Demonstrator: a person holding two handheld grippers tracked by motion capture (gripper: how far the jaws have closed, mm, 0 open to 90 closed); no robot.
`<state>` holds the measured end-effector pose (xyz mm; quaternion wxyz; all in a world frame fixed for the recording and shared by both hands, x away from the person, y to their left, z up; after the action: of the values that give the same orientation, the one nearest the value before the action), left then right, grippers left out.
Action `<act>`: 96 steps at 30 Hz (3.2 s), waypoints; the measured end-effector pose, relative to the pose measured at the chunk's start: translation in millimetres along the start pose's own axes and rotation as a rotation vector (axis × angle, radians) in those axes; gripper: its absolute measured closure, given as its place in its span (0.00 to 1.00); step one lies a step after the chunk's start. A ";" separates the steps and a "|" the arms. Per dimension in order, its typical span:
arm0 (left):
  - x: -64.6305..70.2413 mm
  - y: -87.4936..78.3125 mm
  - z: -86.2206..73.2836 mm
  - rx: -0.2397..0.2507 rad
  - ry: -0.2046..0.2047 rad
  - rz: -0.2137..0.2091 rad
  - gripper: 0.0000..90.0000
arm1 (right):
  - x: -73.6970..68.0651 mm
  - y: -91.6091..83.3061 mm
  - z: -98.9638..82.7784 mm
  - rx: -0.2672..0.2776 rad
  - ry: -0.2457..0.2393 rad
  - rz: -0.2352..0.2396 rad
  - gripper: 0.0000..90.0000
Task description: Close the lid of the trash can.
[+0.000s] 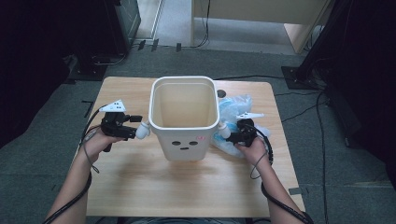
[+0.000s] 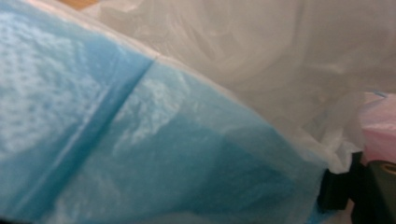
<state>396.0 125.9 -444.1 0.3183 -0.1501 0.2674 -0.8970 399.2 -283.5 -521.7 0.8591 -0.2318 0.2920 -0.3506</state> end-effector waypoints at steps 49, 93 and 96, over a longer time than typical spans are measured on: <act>-13.3 18.9 -51.9 -0.011 0.009 0.034 0.32 | 0.3 0.6 1.2 -0.017 0.001 0.000 0.27; -25.3 45.4 -86.0 -0.101 0.089 0.099 0.28 | 0.3 1.0 1.3 -0.019 0.001 0.003 0.27; -25.5 46.0 -85.9 -0.101 0.092 0.105 0.27 | 0.4 1.0 1.3 -0.017 0.000 0.003 0.27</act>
<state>399.9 145.4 -542.8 0.3444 -0.1102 0.3343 -0.8704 400.8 -282.9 -521.5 0.8576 -0.2386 0.2955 -0.3467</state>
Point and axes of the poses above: each handheld gripper's, and its own axes: y roughly forward along the jaws, z roughly out of its top, x roughly to its right, the point moved 4 cm from there along y, roughly forward along the jaws, and after that the axes turned 10 degrees about z, right-handed, at the moved point
